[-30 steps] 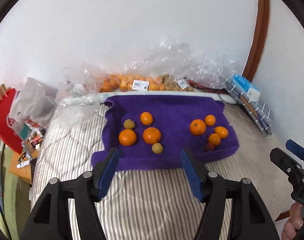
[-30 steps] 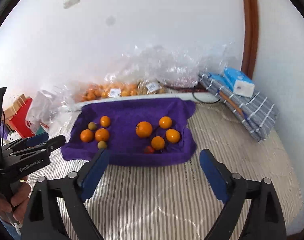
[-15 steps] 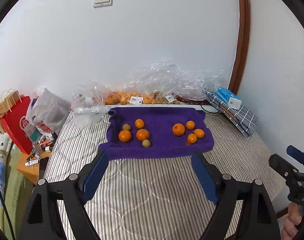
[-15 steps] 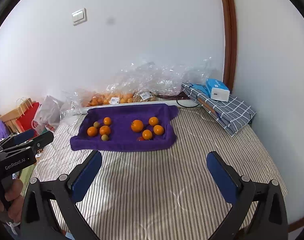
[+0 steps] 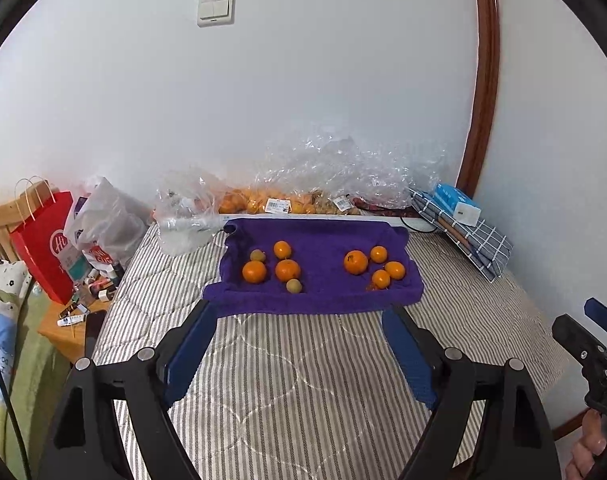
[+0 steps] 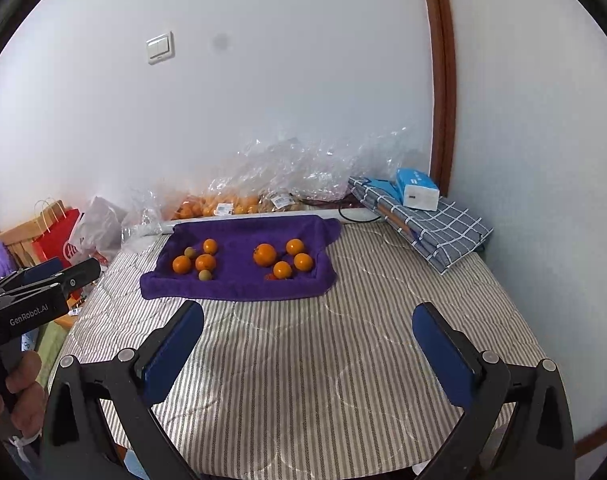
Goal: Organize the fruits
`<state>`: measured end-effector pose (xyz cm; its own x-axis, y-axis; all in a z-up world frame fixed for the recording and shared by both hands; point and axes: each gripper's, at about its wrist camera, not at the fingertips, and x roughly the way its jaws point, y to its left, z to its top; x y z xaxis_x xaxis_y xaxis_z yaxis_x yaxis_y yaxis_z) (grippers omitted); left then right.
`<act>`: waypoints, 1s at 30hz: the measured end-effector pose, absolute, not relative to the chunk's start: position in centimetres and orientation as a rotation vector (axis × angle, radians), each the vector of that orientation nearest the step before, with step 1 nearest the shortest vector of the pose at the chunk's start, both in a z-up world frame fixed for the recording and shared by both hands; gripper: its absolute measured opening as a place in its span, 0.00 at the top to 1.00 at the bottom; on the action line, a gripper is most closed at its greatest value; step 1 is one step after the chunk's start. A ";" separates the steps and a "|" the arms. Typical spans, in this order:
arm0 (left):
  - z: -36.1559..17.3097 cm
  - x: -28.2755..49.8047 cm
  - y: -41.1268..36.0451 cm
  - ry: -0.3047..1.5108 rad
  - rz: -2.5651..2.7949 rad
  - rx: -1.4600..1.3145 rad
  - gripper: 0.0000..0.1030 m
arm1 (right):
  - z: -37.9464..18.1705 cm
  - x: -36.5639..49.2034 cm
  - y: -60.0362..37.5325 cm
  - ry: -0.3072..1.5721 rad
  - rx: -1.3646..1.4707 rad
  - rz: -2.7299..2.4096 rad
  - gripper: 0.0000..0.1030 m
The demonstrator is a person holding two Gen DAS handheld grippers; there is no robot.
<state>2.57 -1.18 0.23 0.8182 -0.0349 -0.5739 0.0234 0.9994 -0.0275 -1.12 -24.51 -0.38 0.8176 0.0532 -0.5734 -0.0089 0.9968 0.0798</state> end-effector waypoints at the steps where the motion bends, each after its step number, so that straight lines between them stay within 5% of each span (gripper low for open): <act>1: 0.2 2.5 -1.2 0.613 -0.032 -0.021 0.19 | -0.4 -1.2 -24.5 0.613 0.075 0.033 0.00; 30: 0.4 2.3 -0.9 0.609 -0.046 -0.034 0.18 | -0.4 -1.2 -23.8 0.618 0.050 0.020 0.00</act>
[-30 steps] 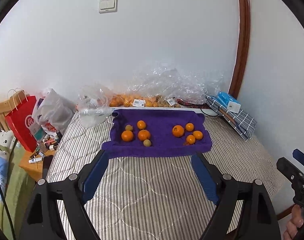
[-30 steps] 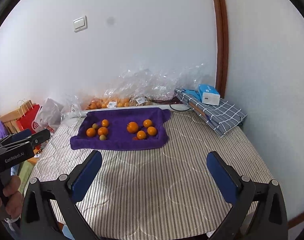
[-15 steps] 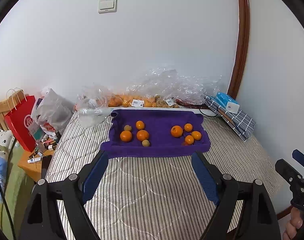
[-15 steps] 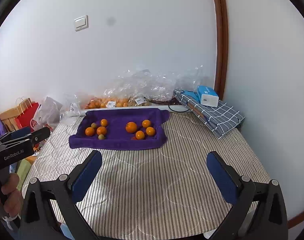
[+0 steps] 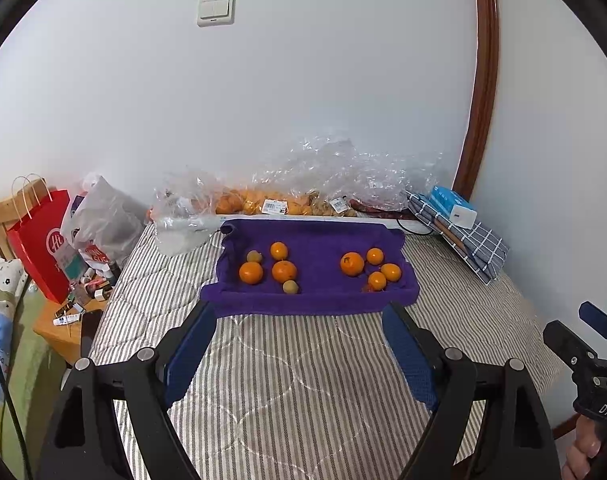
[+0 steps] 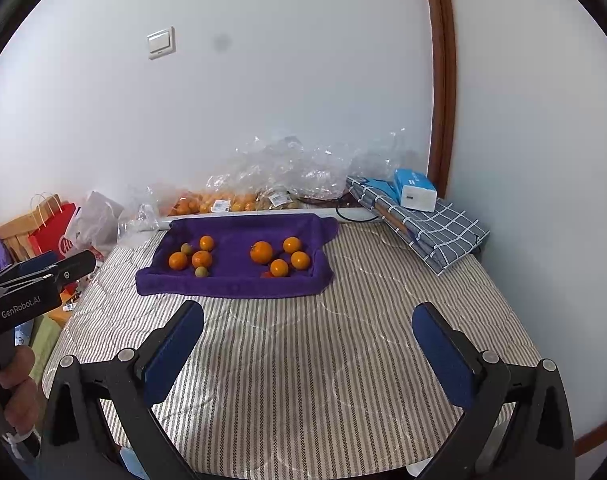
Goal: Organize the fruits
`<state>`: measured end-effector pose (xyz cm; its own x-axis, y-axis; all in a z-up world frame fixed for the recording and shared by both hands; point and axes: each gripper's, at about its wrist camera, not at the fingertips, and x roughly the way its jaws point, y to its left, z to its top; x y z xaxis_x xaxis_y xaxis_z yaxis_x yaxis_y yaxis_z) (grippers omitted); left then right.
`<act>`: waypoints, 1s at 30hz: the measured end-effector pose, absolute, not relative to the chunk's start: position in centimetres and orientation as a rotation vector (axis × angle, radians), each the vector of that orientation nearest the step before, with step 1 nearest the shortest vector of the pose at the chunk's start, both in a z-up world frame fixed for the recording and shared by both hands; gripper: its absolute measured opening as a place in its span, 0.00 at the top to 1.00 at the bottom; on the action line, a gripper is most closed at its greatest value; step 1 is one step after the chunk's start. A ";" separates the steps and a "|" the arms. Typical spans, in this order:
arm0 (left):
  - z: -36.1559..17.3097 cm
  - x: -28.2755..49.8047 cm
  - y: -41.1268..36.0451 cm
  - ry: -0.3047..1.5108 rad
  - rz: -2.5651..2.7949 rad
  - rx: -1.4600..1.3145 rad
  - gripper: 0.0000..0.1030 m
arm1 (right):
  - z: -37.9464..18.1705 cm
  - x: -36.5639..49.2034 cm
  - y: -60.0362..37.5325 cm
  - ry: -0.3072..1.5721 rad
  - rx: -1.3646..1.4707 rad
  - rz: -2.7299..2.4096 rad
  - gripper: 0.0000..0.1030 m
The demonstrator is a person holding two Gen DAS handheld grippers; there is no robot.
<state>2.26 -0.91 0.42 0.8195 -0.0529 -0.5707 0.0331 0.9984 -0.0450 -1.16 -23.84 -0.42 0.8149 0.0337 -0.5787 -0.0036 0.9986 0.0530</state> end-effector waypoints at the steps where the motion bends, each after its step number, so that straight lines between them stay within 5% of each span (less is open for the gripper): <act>1: 0.4 2.2 -0.9 0.608 -0.046 -0.034 0.18 | -0.4 -1.1 -23.9 0.618 0.051 0.021 0.00; 30: 0.9 2.1 -0.6 0.601 -0.042 -0.040 0.17 | -0.5 -1.2 -23.4 0.617 0.056 0.026 0.00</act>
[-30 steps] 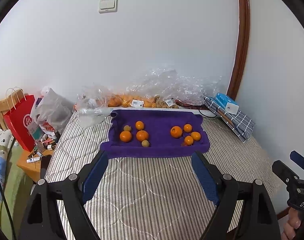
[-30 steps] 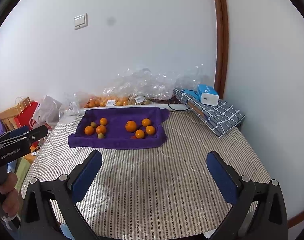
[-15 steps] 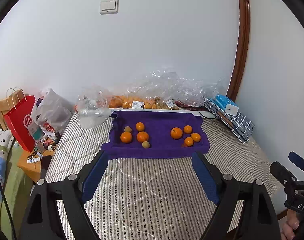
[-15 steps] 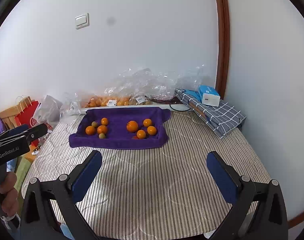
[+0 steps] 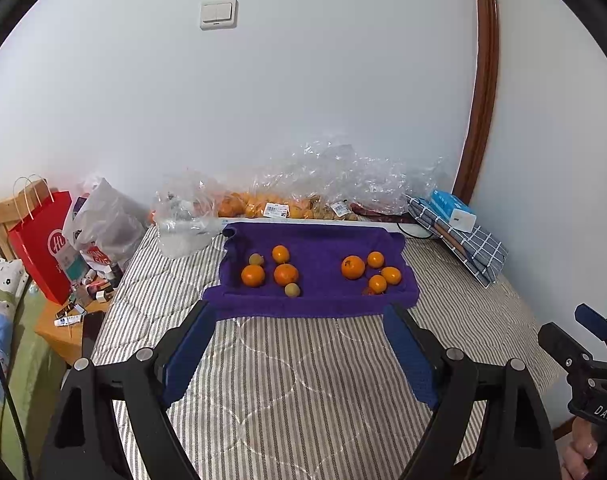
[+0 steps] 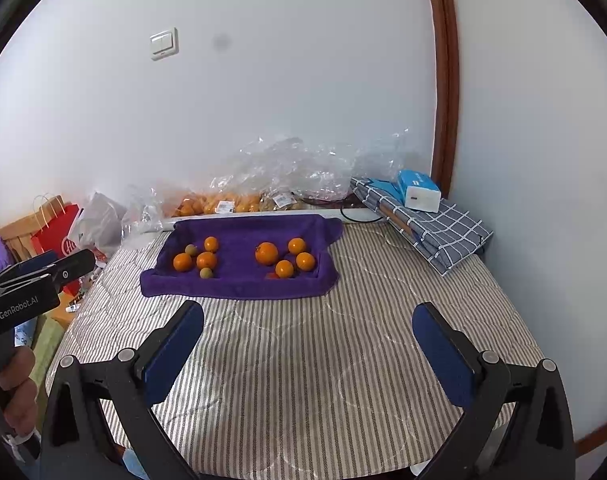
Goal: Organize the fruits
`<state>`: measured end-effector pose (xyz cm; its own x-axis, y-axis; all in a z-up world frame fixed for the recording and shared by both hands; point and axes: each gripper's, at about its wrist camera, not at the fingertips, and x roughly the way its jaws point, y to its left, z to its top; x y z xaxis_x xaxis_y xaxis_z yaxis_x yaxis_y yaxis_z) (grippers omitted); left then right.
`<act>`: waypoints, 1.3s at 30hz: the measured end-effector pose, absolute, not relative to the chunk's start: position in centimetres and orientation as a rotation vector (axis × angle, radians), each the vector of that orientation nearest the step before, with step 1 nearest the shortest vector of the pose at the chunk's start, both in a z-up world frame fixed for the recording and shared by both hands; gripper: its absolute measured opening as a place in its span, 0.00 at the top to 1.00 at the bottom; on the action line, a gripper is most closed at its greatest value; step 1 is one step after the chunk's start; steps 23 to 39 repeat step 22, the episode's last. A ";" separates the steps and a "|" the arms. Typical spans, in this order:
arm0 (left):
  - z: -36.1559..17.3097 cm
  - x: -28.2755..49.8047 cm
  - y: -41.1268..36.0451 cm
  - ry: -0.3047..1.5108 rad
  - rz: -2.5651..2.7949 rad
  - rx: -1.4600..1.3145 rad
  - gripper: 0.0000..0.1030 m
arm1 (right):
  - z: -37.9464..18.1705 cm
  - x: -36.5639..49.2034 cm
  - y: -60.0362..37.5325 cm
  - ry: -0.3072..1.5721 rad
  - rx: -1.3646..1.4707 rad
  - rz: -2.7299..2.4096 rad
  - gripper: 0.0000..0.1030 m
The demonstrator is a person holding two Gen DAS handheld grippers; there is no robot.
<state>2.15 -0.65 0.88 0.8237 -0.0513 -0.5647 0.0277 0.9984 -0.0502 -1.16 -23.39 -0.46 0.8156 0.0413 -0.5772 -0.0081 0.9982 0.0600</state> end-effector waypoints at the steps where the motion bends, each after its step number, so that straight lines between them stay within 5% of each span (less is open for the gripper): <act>1: 0.9 2.1 -0.6 0.600 -0.043 -0.042 0.17 | -0.4 -1.2 -23.4 0.615 0.056 0.027 0.00; 39: 1.3 2.5 -1.1 0.591 -0.047 -0.028 0.16 | -0.4 -0.7 -23.1 0.611 0.047 0.041 0.00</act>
